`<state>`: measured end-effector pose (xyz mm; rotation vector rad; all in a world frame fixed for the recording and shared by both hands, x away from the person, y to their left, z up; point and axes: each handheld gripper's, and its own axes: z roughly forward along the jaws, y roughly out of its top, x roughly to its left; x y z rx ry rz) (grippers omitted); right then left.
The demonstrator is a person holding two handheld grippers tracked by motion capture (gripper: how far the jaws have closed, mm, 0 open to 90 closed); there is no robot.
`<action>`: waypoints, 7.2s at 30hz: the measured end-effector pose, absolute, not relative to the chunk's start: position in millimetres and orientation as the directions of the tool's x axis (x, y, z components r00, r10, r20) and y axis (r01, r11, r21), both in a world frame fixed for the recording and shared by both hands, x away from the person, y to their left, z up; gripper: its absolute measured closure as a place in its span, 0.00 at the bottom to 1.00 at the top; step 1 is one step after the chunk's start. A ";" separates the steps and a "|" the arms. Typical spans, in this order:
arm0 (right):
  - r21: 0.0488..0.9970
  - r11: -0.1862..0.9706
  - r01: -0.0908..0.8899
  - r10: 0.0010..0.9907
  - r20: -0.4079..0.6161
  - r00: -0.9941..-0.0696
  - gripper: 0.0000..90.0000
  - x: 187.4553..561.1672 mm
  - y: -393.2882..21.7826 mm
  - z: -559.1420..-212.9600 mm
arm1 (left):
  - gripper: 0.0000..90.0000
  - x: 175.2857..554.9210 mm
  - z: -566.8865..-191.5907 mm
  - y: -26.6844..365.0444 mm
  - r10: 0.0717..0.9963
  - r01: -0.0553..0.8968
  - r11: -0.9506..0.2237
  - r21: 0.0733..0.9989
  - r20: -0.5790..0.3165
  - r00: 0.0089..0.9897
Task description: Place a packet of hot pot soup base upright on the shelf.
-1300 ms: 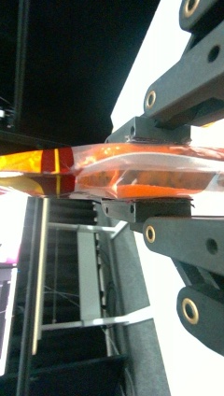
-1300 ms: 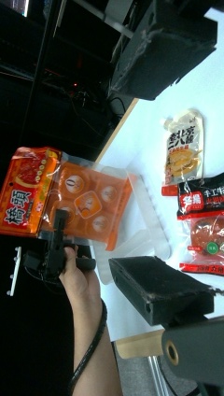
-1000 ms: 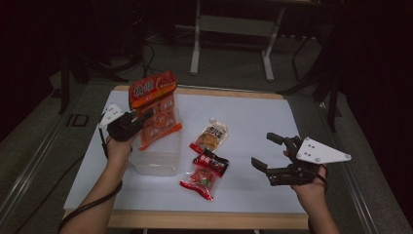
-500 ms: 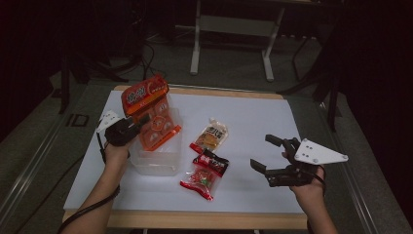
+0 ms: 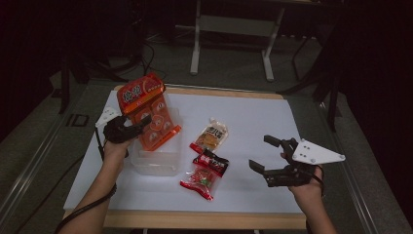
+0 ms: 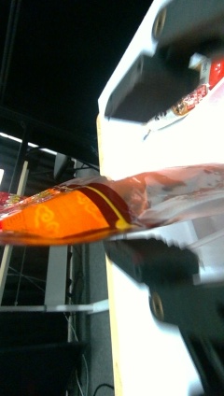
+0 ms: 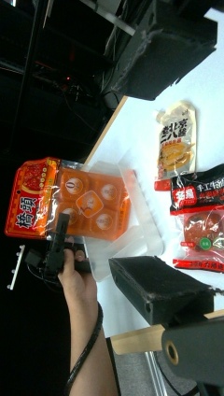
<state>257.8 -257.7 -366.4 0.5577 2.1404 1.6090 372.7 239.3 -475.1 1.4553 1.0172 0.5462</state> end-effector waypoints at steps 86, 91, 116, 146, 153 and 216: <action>0.877 0.339 0.340 0.533 0.119 -0.838 0.24 306.5 -225.7 -452.2 | 0.02 218.7 -473.1 154.7 0.521 0.117 -0.180 0.977 -0.006 0.853; 0.867 0.364 0.341 0.528 0.109 -0.842 0.28 314.2 -218.0 -461.8 | 0.02 214.4 -480.7 151.2 0.511 0.134 -0.182 0.974 -0.023 0.859; 0.770 0.478 0.423 0.517 0.143 -0.844 0.32 364.0 -178.5 -520.6 | 0.02 211.8 -493.6 147.0 0.482 0.137 -0.172 0.976 -0.038 0.875; 0.688 0.586 0.429 0.499 0.110 -0.859 0.72 363.8 -161.7 -532.3 | 0.02 214.9 -497.1 146.3 0.489 0.158 -0.173 0.972 -0.054 0.871; 0.678 0.588 0.442 0.510 0.114 -0.853 0.81 362.0 -157.8 -531.0 | 0.02 215.2 -497.7 147.1 0.494 0.162 -0.174 0.971 -0.057 0.868; 0.817 0.560 0.135 0.347 -0.083 -0.934 0.86 281.4 -167.8 -422.0 | 0.17 260.4 -443.7 119.6 0.520 0.224 -0.229 0.947 -0.075 0.851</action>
